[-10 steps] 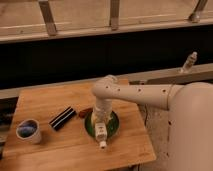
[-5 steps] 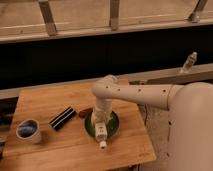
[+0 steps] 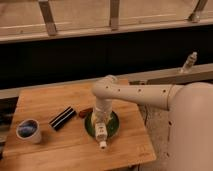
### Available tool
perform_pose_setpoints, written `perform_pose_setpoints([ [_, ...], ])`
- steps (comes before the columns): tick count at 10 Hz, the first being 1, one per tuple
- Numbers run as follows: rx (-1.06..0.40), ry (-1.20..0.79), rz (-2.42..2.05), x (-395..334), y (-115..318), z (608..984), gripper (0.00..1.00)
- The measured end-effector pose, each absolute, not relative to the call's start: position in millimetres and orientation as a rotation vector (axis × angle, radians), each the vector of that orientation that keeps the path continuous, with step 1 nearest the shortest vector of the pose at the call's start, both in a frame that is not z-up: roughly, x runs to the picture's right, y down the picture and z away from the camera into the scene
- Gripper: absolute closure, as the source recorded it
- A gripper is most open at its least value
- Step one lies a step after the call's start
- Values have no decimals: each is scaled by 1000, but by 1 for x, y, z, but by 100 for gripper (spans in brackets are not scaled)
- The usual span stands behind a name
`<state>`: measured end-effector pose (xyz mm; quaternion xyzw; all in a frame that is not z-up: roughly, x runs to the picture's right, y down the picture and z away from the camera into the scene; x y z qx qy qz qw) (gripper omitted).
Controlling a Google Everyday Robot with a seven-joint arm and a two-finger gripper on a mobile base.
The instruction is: Place the bottle in the ceramic bowl
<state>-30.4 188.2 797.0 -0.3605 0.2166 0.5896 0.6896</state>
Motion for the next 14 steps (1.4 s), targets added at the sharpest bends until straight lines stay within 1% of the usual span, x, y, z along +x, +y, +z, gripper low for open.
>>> perform_pose_setpoints([
  [3, -670, 402, 1393, -26, 177, 782, 96],
  [4, -659, 394, 1399, -25, 176, 782, 95],
  [5, -660, 392, 1398, -27, 177, 782, 90],
  [6, -669, 394, 1398, -28, 177, 783, 78],
  [7, -675, 399, 1396, -27, 178, 784, 70],
  [9, -681, 409, 1392, -27, 178, 785, 47],
  [12, -678, 411, 1393, -28, 176, 786, 21],
  [14, -675, 420, 1398, -26, 176, 786, 20],
])
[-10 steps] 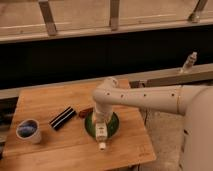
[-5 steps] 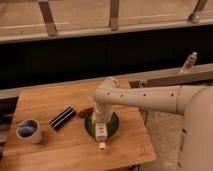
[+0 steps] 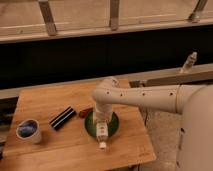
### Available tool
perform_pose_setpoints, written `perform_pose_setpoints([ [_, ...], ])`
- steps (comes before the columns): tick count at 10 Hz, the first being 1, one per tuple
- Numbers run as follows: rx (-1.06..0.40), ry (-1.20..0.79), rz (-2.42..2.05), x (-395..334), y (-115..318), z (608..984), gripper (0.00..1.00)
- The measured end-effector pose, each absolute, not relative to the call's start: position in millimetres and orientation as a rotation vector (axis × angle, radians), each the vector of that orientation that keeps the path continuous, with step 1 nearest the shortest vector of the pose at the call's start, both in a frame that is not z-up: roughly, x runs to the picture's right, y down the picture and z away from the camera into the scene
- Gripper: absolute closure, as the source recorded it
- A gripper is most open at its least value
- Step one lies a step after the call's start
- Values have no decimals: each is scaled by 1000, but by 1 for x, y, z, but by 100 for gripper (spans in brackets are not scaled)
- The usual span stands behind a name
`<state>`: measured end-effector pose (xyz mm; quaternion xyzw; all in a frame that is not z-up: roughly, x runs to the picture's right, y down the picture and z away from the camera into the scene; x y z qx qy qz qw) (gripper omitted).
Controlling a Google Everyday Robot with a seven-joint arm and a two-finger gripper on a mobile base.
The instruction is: Place the bottle in the ceramic bowl
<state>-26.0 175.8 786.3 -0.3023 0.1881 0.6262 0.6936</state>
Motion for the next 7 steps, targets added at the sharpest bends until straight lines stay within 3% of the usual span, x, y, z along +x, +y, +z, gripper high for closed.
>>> perform_pose_setpoints([
  [7, -571, 429, 1578, -7, 167, 782, 20],
])
